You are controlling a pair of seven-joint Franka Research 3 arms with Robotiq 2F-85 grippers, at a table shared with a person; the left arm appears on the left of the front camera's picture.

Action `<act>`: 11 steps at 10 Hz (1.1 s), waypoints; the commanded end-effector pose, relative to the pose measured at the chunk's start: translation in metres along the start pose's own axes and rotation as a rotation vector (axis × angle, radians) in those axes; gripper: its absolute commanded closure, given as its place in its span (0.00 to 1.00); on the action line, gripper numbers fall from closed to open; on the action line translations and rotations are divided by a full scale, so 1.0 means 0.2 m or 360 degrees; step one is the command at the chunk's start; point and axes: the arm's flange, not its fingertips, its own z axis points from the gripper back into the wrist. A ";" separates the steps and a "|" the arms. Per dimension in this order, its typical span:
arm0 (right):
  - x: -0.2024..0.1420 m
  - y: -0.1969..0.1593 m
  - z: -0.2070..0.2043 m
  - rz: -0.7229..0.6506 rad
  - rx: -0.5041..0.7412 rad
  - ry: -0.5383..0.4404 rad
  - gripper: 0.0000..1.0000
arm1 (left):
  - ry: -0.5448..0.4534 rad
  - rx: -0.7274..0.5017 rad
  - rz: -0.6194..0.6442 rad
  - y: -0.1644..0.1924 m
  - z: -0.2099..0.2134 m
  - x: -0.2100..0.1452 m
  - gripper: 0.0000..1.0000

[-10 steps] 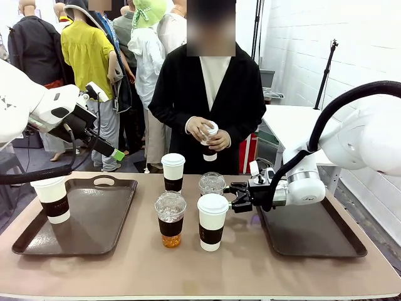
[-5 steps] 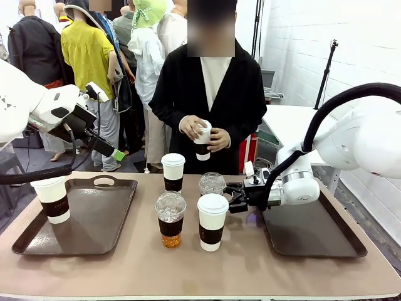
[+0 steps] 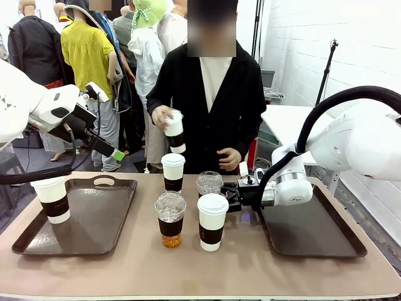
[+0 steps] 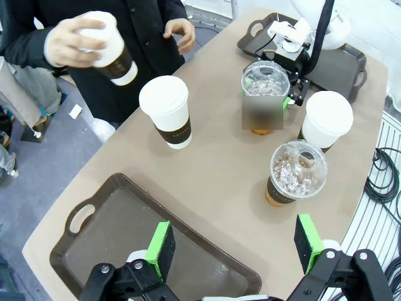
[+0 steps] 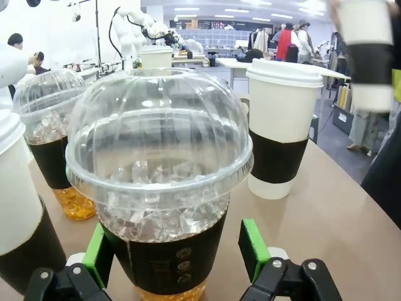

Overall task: Distribute the coffee onto the tray.
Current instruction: Pick up one iced Americano and place it on the right Handle tray.

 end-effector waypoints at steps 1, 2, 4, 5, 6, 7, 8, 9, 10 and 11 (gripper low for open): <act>-0.03 -0.06 -0.05 -0.0031 -0.0143 -0.0025 0.00 | 0.0001 -0.0013 0.0005 0.01 0.00 0.00 0.00; -0.03 -0.06 -0.06 -0.0021 -0.0162 0.0001 0.00 | 0.0001 -0.0013 0.0005 0.01 0.00 0.00 0.00; -0.04 -0.07 -0.09 -0.0020 -0.0097 0.0016 0.00 | 0.0001 -0.0013 0.0005 0.01 0.00 0.00 0.00; -0.05 -0.07 -0.11 -0.0030 -0.0039 0.0032 0.00 | 0.0001 -0.0013 0.0005 0.01 0.00 0.00 0.00; -0.06 -0.07 -0.13 -0.0051 0.0005 0.0042 0.00 | 0.0001 -0.0013 0.0005 0.01 0.00 0.00 0.00; -0.06 -0.07 -0.14 -0.0056 0.0046 0.0050 0.00 | 0.0001 -0.0013 0.0005 0.01 0.00 0.00 0.00; -0.07 -0.07 -0.15 -0.0061 0.0081 0.0052 0.00 | 0.0001 -0.0013 0.0005 0.01 0.00 0.00 0.00; -0.07 -0.07 -0.16 -0.0062 0.0097 0.0047 0.00 | 0.0001 -0.0013 0.0005 0.01 0.00 0.00 0.00; -0.07 -0.07 -0.17 -0.0059 0.0098 0.0045 0.00 | 0.0001 -0.0013 0.0005 0.01 0.00 0.00 0.00; -0.07 -0.07 -0.18 -0.0069 0.0115 0.0033 0.00 | 0.0001 -0.0013 0.0005 0.01 0.00 0.00 0.00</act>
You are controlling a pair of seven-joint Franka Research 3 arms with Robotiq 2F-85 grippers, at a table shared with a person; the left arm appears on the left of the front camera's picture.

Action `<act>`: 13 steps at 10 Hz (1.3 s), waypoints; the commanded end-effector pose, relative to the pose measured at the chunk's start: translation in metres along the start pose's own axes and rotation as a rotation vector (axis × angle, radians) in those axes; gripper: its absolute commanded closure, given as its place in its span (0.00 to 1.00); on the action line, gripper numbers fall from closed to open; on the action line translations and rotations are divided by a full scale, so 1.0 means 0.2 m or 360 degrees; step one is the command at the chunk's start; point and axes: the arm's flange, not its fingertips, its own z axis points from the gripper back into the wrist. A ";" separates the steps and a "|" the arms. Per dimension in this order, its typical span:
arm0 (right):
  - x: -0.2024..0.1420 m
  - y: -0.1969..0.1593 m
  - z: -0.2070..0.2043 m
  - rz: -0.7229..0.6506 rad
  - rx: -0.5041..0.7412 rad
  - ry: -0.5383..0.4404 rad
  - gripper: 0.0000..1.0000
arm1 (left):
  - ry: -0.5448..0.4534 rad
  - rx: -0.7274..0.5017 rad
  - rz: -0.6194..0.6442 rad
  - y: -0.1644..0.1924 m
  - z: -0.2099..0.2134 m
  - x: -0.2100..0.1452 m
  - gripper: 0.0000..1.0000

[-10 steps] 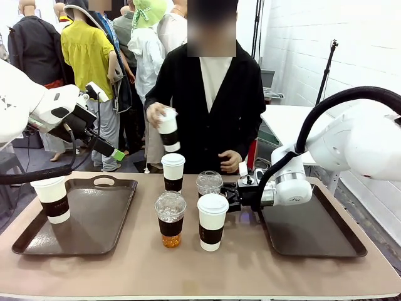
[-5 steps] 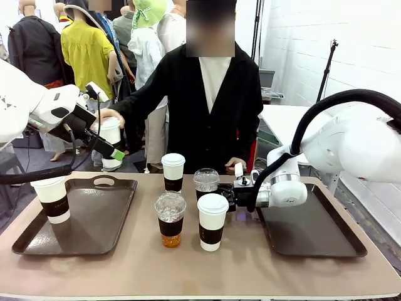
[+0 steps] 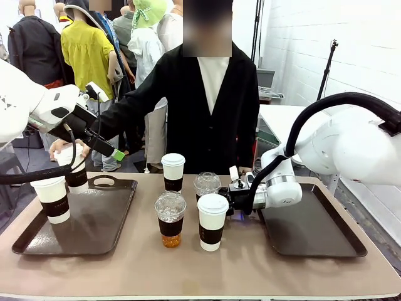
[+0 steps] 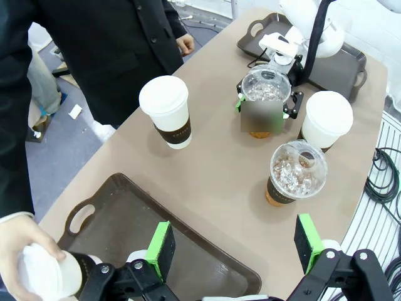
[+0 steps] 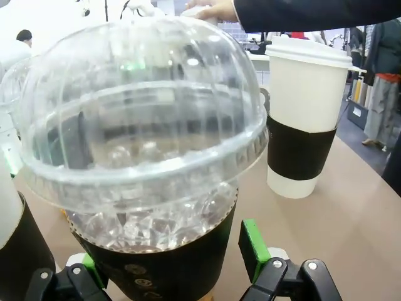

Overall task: Distribute the coffee onto the tray.
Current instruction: Pick up one iced Americano and place it on the right Handle tray.

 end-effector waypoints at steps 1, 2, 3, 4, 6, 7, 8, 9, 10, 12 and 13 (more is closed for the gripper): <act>0.00 -0.05 -0.02 -0.0042 0.0033 -0.0009 0.00 | 0.0001 -0.0013 0.0005 0.01 0.00 0.00 0.00; 0.00 -0.04 -0.02 -0.0050 0.0034 -0.0018 0.17 | 0.0001 -0.0013 0.0005 0.01 0.00 0.00 0.00; 0.00 -0.03 -0.01 -0.0042 0.0023 -0.0044 0.36 | 0.0001 -0.0013 0.0005 0.01 0.00 0.00 0.00; 0.00 -0.04 -0.01 -0.0055 0.0048 -0.0038 0.37 | 0.0001 -0.0013 0.0005 0.01 0.00 0.00 0.00; 0.01 -0.03 -0.01 -0.0048 0.0058 -0.0031 0.37 | 0.0001 -0.0013 0.0005 0.01 0.00 0.00 0.00; 0.01 -0.03 -0.01 -0.0057 0.0054 -0.0025 0.37 | 0.0001 -0.0013 0.0005 0.01 0.00 0.00 0.00; 0.02 -0.02 0.01 -0.0058 0.0045 -0.0018 0.37 | 0.0001 -0.0013 0.0005 0.01 0.00 0.00 0.00; 0.04 -0.02 0.03 -0.0059 0.0040 -0.0024 0.37 | 0.0001 -0.0013 0.0005 0.01 0.00 0.00 0.00; 0.08 -0.01 0.08 -0.0068 0.0026 -0.0050 0.37 | 0.0001 -0.0013 0.0005 0.01 0.00 0.00 0.00; 0.17 0.01 0.22 -0.0063 -0.0057 -0.0069 0.37 | 0.0001 -0.0013 0.0005 0.01 0.00 0.00 0.00; 0.21 0.02 0.30 -0.0064 -0.0094 -0.0083 0.37 | 0.0001 -0.0013 0.0005 0.01 0.00 0.00 0.00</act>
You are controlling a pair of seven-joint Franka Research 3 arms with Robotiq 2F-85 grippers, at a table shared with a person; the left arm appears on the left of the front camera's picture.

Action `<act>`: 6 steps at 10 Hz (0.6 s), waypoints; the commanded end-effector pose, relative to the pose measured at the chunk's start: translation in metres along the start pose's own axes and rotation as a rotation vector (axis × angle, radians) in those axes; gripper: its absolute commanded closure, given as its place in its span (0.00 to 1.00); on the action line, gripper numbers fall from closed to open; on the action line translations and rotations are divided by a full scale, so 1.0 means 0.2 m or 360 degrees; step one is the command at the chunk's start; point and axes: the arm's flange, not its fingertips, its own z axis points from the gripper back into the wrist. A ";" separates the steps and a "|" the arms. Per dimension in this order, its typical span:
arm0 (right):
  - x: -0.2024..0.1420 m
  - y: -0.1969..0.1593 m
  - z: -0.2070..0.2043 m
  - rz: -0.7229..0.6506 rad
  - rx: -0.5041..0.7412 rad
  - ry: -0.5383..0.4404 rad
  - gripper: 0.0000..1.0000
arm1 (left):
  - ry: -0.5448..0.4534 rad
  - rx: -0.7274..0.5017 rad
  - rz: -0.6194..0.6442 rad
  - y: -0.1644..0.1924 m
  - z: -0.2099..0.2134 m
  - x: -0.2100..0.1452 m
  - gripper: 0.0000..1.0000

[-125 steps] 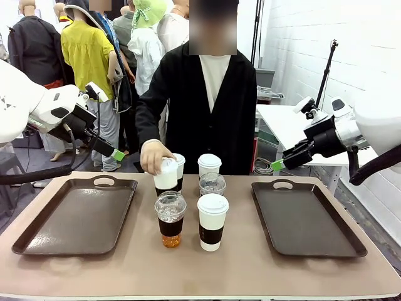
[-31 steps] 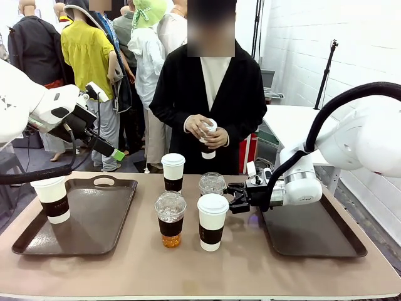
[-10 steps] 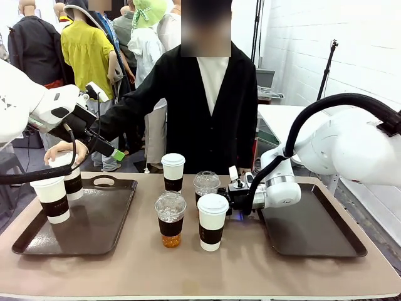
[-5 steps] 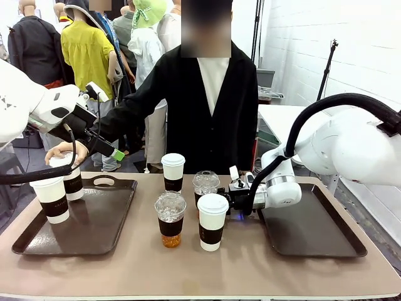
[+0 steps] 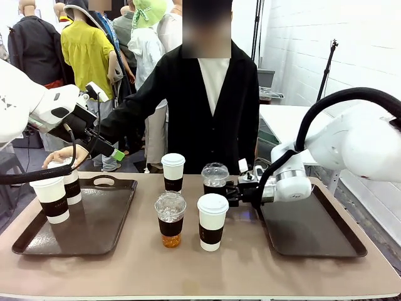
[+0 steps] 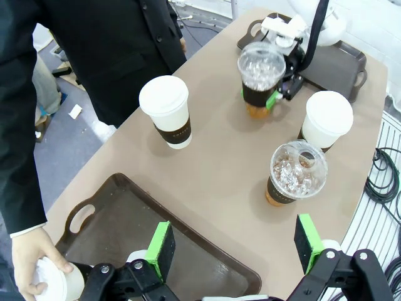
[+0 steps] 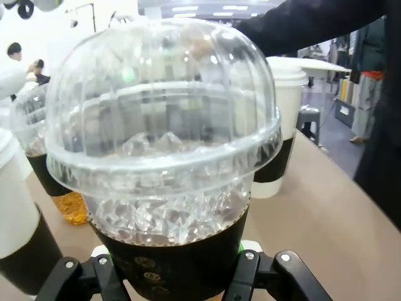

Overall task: Distribute the coffee onto the tray.
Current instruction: Pick up one iced Americano and place it on the right Handle tray.

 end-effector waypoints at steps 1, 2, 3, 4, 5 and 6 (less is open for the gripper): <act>0.13 0.06 0.16 -0.0023 -0.0035 -0.0041 0.37 | 0.0001 -0.0013 0.0005 0.01 0.00 0.00 0.00; 0.16 0.08 0.25 -0.0031 -0.0053 -0.0029 0.37 | 0.0001 -0.0013 0.0005 0.01 0.00 0.00 0.00; 0.19 0.09 0.34 -0.0030 -0.0058 -0.0014 0.37 | 0.0001 -0.0013 0.0005 0.01 0.00 0.00 0.00; 0.20 0.11 0.44 -0.0016 -0.0086 0.0010 0.37 | 0.0001 -0.0013 0.0005 0.01 0.00 0.00 0.00; 0.21 0.13 0.55 -0.0012 -0.0072 0.0030 0.37 | 0.0001 -0.0013 0.0005 0.01 0.00 0.00 0.00; 0.20 0.15 0.64 -0.0010 -0.0081 0.0039 0.37 | 0.0001 -0.0013 0.0005 0.01 0.00 0.00 0.00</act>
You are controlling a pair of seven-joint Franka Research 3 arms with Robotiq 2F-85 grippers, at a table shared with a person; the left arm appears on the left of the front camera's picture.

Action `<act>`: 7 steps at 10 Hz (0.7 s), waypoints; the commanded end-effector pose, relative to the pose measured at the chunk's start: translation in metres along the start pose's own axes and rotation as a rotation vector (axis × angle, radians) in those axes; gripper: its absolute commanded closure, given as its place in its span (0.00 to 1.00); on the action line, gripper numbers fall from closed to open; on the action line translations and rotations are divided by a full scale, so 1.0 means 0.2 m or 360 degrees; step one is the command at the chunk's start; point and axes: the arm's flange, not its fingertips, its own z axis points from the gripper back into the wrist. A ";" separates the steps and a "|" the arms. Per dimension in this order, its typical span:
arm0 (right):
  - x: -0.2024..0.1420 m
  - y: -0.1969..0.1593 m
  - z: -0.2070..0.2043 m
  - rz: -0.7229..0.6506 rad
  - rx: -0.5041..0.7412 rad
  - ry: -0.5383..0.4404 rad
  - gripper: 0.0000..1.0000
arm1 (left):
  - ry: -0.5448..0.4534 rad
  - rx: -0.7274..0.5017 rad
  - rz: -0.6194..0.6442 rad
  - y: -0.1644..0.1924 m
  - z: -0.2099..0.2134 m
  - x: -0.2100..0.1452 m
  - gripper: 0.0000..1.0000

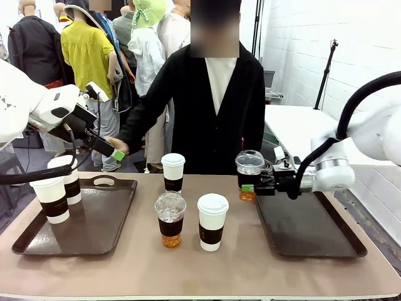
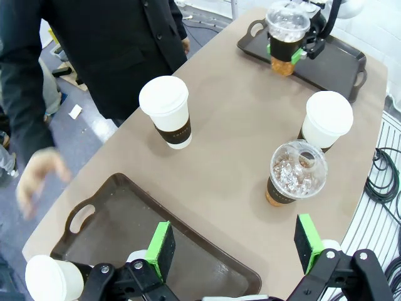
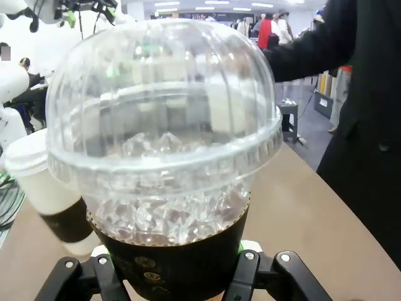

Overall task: Distribute the coffee onto the tray.
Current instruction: Pick up one iced Americano and place it on the right Handle tray.

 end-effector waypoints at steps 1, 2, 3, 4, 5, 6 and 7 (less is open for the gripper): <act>0.02 0.05 0.15 -0.0013 -0.0017 -0.0018 0.37 | 0.0001 -0.0013 0.0005 0.01 0.00 0.00 0.00; 0.01 0.05 0.23 -0.0022 -0.0065 -0.0042 0.37 | 0.0001 -0.0013 0.0005 0.01 0.00 0.00 0.00; -0.01 0.04 0.30 -0.0027 -0.0110 -0.0049 0.37 | 0.0001 -0.0013 0.0005 0.01 0.00 0.00 0.00; -0.06 0.03 0.37 -0.0036 -0.0120 -0.0055 0.37 | 0.0001 -0.0013 0.0005 0.01 0.00 0.00 0.00; -0.10 0.02 0.42 -0.0035 -0.0136 -0.0054 0.37 | 0.0001 -0.0013 0.0005 0.01 0.00 0.00 0.00; -0.15 0.00 0.47 -0.0029 -0.0141 -0.0062 0.37 | 0.0001 -0.0013 0.0005 0.01 0.00 0.00 0.00; -0.19 -0.02 0.49 -0.0004 -0.0141 -0.0058 0.37 | 0.0001 -0.0013 0.0005 0.01 0.00 0.00 0.00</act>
